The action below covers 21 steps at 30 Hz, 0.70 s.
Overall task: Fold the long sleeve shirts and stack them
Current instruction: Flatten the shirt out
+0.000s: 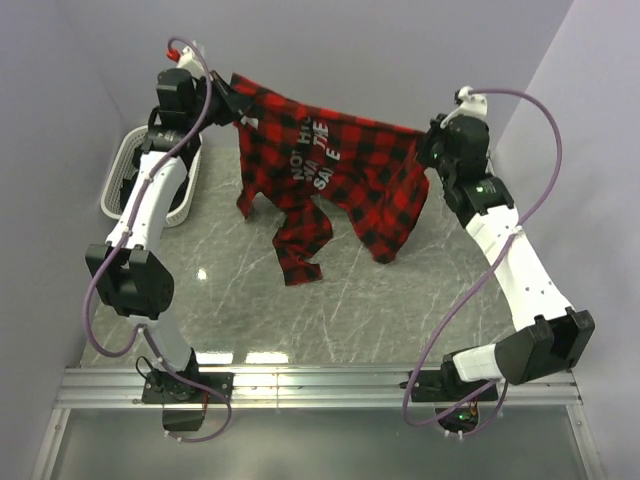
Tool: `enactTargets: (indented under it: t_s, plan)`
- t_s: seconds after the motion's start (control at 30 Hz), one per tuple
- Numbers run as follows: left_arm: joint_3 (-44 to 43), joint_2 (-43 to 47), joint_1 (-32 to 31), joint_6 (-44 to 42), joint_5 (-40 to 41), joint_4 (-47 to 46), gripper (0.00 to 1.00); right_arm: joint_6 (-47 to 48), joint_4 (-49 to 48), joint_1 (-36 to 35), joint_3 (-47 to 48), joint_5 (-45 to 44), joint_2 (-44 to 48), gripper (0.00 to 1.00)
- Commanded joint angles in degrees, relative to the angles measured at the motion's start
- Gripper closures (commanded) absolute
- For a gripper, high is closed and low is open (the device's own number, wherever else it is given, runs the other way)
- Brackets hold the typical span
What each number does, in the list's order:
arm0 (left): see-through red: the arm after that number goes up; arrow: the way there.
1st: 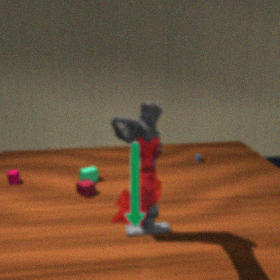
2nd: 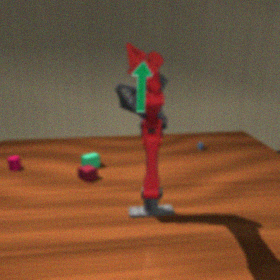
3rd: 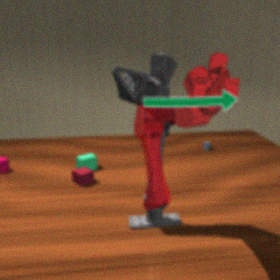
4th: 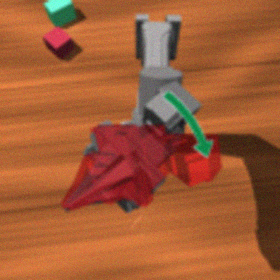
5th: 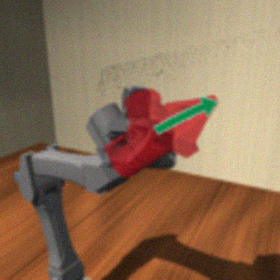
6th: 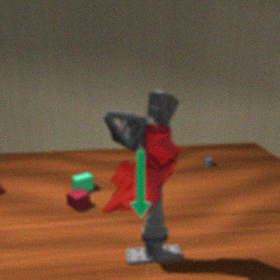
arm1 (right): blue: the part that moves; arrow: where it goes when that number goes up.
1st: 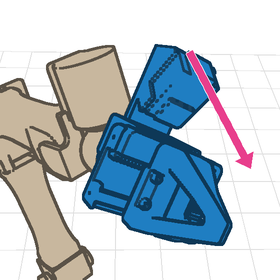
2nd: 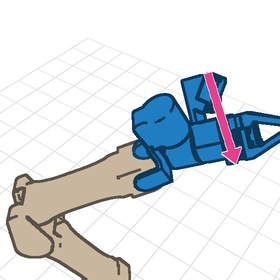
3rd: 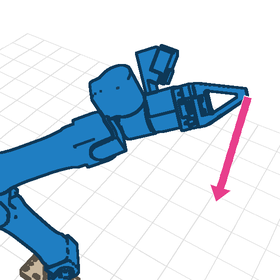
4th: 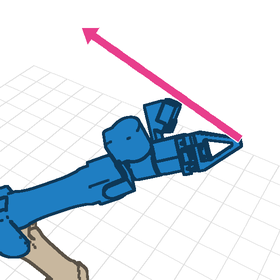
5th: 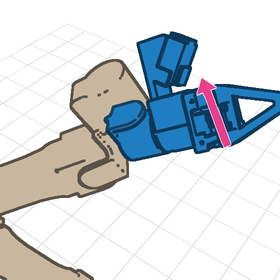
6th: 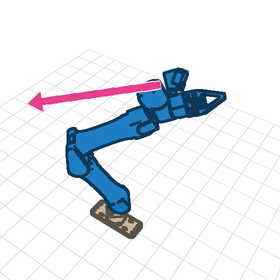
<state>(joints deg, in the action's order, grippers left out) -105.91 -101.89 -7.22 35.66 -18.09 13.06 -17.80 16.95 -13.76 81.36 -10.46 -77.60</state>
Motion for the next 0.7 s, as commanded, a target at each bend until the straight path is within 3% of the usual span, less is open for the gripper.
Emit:
enactTargets:
  t_s: [0.0,0.23,0.4,0.53,0.67]
  plan:
    - [-7.5,-0.6,4.1,0.5,1.1,-0.8,1.0,7.0,-0.3,2.2,8.4,-8.5,-0.8,1.0]
    - [-4.0,8.1,4.9,-0.7,2.7,-8.1,1.0,12.1,-4.8,2.2,8.3,-5.4,5.0,1.0]
    - [-6.0,12.9,6.6,0.2,2.2,-5.9,1.0,13.6,-2.8,2.2,10.2,-2.8,8.8,1.0]
    - [0.3,20.1,6.6,-1.2,3.8,-9.3,1.0,14.0,-4.1,2.2,7.4,0.3,15.5,1.0]
    - [-0.7,23.9,6.6,-3.2,6.3,-3.8,1.0,14.7,-3.2,2.2,6.7,3.4,19.6,1.0]
